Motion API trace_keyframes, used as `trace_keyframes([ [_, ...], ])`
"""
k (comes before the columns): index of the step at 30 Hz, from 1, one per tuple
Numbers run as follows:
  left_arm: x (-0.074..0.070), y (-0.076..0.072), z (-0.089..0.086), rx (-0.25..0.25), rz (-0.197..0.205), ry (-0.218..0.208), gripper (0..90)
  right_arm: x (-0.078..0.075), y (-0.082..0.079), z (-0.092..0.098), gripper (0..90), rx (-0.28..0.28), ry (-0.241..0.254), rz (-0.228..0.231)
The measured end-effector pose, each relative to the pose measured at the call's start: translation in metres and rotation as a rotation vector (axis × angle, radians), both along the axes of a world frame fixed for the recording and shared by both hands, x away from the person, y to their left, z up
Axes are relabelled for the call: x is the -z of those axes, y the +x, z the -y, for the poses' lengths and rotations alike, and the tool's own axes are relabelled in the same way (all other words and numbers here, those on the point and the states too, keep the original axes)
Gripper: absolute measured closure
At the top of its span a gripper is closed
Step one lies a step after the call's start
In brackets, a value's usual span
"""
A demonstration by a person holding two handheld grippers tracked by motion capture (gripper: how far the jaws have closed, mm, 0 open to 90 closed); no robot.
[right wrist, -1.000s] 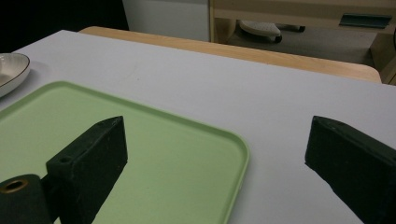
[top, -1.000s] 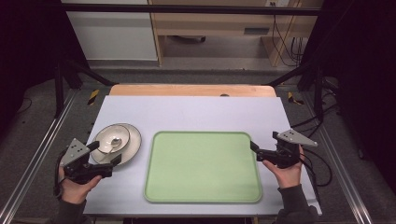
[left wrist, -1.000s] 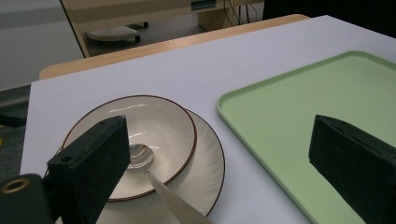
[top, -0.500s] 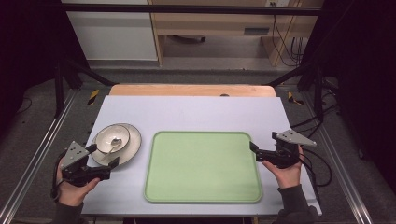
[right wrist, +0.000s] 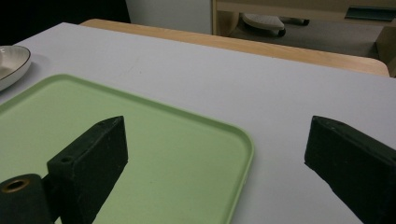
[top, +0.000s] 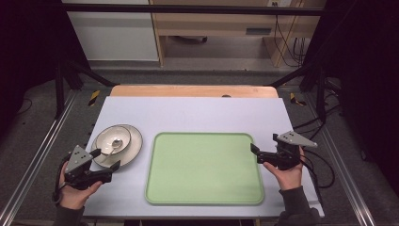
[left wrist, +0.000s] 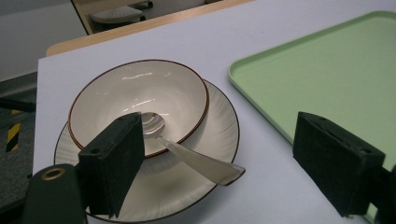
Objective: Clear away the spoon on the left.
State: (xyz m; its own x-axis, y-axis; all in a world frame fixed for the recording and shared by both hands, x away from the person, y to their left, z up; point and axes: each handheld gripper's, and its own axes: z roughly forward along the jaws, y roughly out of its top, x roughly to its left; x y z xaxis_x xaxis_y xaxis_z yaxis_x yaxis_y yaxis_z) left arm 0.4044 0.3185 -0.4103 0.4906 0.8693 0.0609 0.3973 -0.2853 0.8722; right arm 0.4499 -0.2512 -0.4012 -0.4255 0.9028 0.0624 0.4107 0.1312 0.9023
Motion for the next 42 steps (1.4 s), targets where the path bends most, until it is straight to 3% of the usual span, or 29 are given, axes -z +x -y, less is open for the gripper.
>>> trace_keyframes([
  [18,0.0078,-0.0007,0.0004,-0.025,0.013,0.062,43.9,0.0013,0.0008,-0.0014,6.8,0.002,-0.007,-0.005],
  [35,0.0099,-0.0006,-0.0020,-0.043,0.014,0.073,65.6,0.0027,0.0017,-0.0033,7.2,-0.006,-0.010,-0.014],
  [42,0.0098,-0.0010,-0.0022,-0.055,0.021,0.079,70.3,0.0028,0.0015,-0.0034,7.2,-0.009,-0.013,-0.015],
])
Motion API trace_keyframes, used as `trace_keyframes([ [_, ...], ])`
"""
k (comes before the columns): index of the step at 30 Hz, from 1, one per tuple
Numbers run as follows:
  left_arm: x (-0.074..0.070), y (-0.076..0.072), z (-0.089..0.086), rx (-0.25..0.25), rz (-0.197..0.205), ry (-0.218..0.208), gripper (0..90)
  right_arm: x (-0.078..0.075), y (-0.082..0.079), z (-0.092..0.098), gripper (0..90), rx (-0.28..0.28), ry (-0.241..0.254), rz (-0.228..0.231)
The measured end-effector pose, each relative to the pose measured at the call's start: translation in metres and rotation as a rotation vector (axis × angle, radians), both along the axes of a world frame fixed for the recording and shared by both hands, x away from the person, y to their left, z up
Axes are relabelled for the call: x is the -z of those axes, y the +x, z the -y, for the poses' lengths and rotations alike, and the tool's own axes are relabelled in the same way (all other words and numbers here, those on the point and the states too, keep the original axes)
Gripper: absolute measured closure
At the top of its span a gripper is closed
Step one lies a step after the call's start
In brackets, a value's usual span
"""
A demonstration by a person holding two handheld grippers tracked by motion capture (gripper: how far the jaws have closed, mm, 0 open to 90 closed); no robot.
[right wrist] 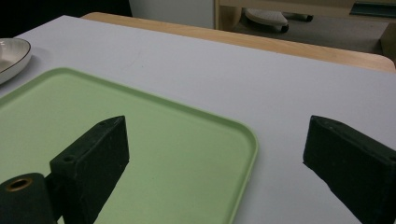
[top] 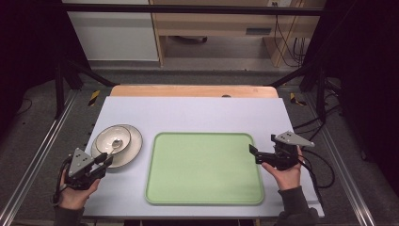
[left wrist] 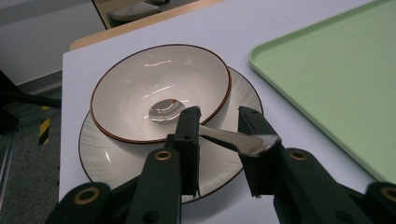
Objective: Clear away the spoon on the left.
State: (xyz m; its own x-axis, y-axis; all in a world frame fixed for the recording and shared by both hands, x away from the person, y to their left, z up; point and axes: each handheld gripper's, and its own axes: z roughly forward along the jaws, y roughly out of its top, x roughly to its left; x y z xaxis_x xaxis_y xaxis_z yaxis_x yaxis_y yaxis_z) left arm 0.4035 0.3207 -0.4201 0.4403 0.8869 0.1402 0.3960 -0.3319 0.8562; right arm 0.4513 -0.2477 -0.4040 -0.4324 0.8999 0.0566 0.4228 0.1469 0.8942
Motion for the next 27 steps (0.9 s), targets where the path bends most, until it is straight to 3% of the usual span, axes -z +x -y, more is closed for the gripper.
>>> trace_keyframes([
  [27,-0.0040,-0.0006,-0.0045,-0.054,-0.001,0.004,83.8,0.0034,0.0011,-0.0007,7.4,-0.009,-0.008,-0.014],
])
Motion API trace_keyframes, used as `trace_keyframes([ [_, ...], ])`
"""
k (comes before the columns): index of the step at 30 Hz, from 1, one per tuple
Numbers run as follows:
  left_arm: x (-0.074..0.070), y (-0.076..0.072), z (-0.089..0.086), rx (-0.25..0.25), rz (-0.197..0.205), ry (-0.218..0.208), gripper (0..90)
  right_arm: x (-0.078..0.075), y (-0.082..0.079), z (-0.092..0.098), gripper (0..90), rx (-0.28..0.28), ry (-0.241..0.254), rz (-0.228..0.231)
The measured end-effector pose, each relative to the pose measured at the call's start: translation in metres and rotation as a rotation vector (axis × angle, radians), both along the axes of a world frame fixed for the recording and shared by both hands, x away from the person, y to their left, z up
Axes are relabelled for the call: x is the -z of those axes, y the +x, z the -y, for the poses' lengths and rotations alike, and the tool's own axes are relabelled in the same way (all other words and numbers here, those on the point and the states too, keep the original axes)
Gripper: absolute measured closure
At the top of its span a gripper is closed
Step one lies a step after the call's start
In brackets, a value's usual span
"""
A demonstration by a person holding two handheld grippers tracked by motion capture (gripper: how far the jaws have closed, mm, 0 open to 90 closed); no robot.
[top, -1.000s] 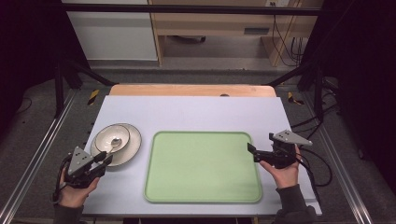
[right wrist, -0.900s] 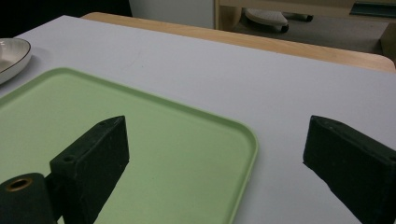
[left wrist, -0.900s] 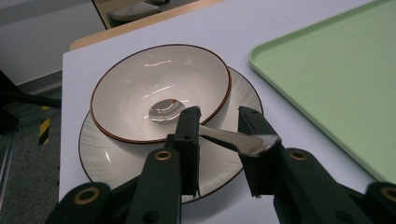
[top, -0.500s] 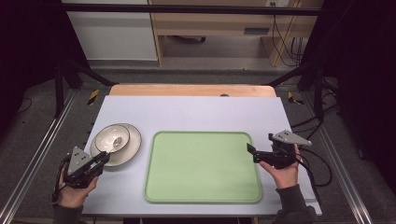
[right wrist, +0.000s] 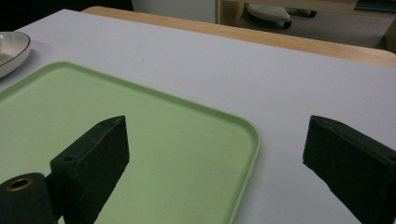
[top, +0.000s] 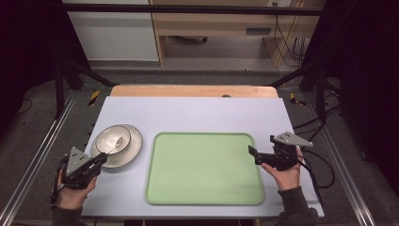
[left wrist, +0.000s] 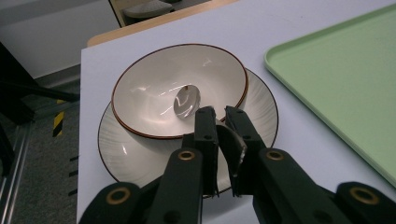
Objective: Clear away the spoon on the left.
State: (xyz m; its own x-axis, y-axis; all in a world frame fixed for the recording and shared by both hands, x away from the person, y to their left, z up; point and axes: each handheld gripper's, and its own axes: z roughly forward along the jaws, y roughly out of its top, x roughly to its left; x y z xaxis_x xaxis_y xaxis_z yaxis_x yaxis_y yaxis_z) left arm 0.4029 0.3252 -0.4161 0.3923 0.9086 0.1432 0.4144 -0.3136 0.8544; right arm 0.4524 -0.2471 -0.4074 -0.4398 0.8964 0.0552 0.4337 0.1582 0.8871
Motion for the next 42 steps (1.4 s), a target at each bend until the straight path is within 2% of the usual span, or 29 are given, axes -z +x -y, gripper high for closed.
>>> trace_keyframes([
  [15,-0.003,-0.001,-0.002,-0.016,-0.008,-0.019,87.7,-0.001,-0.001,0.001,7.5,0.002,0.003,0.002],
  [42,-0.010,-0.006,0.000,-0.008,0.019,-0.028,88.7,0.000,0.000,0.000,7.5,-0.003,-0.009,-0.008],
])
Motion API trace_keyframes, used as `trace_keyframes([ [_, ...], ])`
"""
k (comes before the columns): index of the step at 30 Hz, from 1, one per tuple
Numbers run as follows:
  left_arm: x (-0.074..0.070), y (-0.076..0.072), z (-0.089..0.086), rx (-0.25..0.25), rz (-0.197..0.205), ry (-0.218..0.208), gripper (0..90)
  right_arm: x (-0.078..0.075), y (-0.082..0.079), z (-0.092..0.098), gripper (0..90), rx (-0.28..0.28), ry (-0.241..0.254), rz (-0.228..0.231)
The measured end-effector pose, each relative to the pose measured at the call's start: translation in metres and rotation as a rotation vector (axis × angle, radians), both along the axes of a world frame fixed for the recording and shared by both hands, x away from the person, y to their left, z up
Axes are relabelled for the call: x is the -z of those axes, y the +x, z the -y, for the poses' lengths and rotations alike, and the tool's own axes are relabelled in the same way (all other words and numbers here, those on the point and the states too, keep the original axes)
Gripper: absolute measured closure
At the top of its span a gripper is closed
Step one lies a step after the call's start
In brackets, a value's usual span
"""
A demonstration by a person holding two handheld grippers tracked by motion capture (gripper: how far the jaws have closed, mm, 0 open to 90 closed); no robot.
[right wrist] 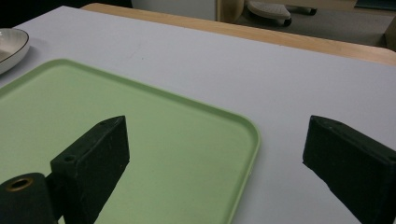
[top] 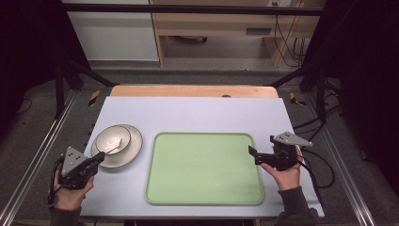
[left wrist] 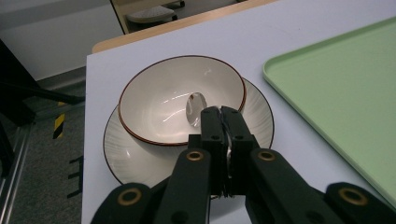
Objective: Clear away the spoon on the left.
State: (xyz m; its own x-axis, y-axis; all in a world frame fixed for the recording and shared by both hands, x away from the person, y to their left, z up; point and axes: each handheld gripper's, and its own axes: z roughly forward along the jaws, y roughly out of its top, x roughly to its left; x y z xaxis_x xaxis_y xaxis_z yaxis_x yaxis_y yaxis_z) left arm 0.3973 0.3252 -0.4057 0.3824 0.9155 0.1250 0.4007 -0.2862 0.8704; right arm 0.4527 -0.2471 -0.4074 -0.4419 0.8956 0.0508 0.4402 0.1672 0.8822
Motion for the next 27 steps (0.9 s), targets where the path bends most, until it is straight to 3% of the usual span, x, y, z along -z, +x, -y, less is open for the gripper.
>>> trace_keyframes([
  [27,-0.018,-0.011,0.002,0.006,0.077,-0.009,88.7,-0.001,0.000,0.001,7.5,0.003,0.006,0.002],
])
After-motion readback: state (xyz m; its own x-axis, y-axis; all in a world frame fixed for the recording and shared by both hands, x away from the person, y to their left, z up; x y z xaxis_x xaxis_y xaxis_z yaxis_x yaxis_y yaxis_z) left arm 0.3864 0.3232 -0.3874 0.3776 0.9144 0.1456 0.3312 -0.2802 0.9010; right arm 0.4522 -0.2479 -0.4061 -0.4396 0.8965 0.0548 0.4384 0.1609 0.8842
